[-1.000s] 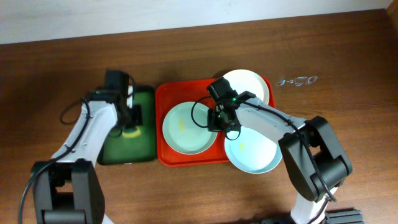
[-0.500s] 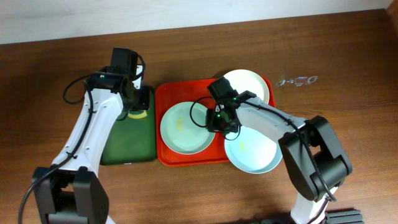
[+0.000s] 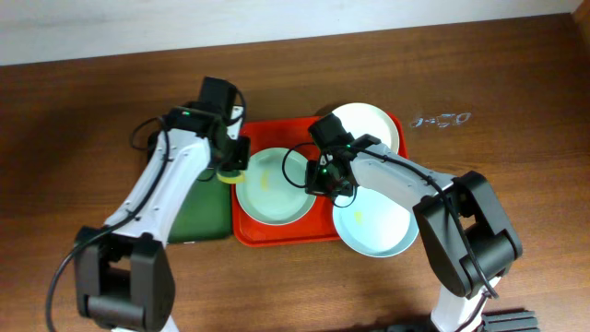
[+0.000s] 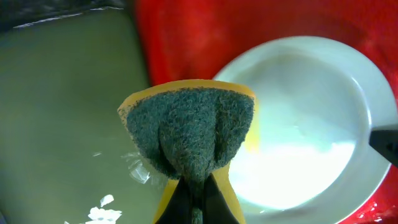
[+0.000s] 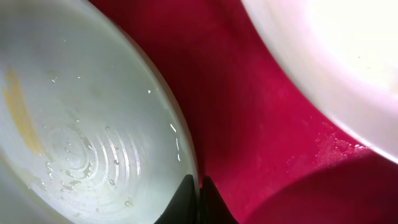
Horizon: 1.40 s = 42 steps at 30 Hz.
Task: Clean dirty plates on tray and stack at the side
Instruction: 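Lift the sponge with left gripper and carry it over the pale green plate, then scrub the pale green plate with the sponge in left gripper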
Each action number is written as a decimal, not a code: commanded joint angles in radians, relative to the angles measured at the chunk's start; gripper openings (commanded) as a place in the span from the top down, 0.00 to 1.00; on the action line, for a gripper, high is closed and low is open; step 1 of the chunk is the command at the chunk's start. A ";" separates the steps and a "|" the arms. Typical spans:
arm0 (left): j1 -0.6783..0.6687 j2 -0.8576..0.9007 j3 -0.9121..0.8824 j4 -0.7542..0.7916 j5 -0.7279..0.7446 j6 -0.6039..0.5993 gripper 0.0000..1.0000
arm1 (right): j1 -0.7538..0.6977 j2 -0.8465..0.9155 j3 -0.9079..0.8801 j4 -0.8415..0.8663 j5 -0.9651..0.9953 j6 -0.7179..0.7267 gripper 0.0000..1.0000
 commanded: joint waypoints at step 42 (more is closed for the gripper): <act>-0.124 0.154 -0.180 0.217 0.394 -0.024 1.00 | -0.002 0.009 -0.005 0.000 0.016 -0.003 0.96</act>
